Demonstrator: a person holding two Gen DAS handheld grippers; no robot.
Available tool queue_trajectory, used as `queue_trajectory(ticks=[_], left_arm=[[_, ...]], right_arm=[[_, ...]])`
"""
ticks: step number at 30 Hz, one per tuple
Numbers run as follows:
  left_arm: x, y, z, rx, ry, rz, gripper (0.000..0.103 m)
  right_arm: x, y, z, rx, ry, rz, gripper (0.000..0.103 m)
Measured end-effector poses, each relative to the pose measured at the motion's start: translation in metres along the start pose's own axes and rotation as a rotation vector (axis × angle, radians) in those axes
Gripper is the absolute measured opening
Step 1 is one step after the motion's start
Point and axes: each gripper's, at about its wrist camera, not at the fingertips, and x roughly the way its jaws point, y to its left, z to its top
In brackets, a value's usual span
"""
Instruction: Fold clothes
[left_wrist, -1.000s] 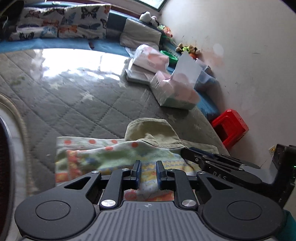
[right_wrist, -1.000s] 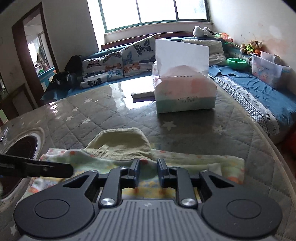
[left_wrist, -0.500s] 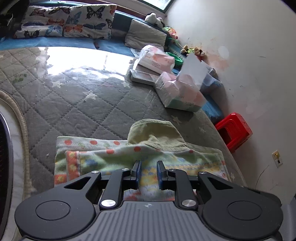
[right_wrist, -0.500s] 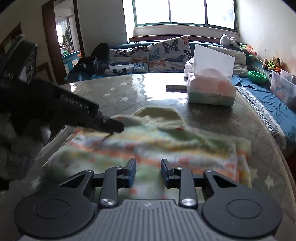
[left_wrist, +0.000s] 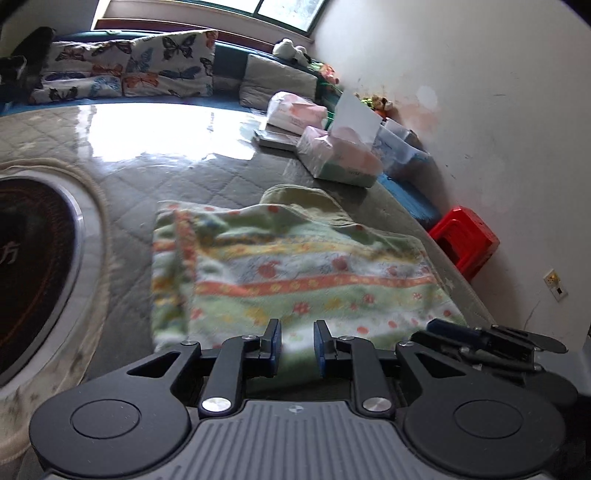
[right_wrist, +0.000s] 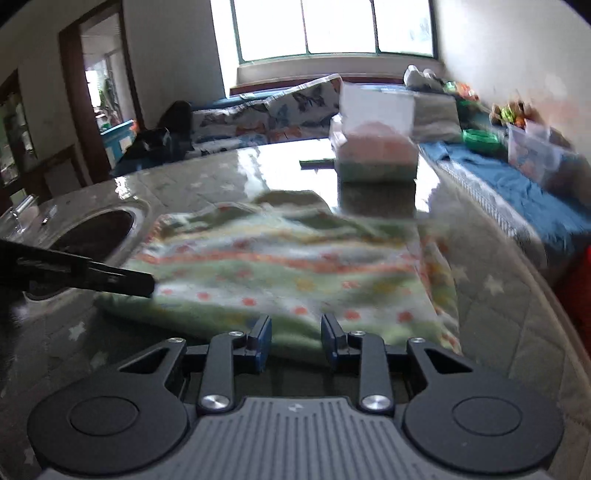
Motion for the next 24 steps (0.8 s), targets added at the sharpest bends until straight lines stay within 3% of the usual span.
queue_trajectory(ticks=[5, 10, 13, 15, 18, 24], left_arm=[[-0.009, 0.002, -0.009, -0.006, -0.026, 0.038, 0.024], [-0.011, 0.005, -0.014, -0.03, -0.037, 0.054, 0.025], [-0.015, 0.005, -0.016, -0.047, -0.039, 0.063, 0.026], [-0.018, 0.002, -0.017, -0.049, -0.034, 0.072, 0.032], [-0.023, -0.008, -0.019, -0.03, -0.026, 0.093, 0.045], [-0.028, -0.019, -0.023, -0.01, -0.003, 0.124, 0.057]], right_arm=[[-0.011, -0.009, -0.002, 0.025, -0.039, -0.012, 0.029], [-0.001, -0.031, -0.008, 0.072, -0.016, -0.07, 0.029], [-0.009, -0.036, -0.014, 0.09, -0.034, -0.055, 0.031], [-0.014, -0.036, -0.017, 0.086, -0.048, -0.059, 0.039], [-0.017, -0.037, -0.021, 0.092, -0.059, -0.064, 0.04], [-0.027, -0.033, -0.023, 0.085, -0.08, -0.058, 0.052]])
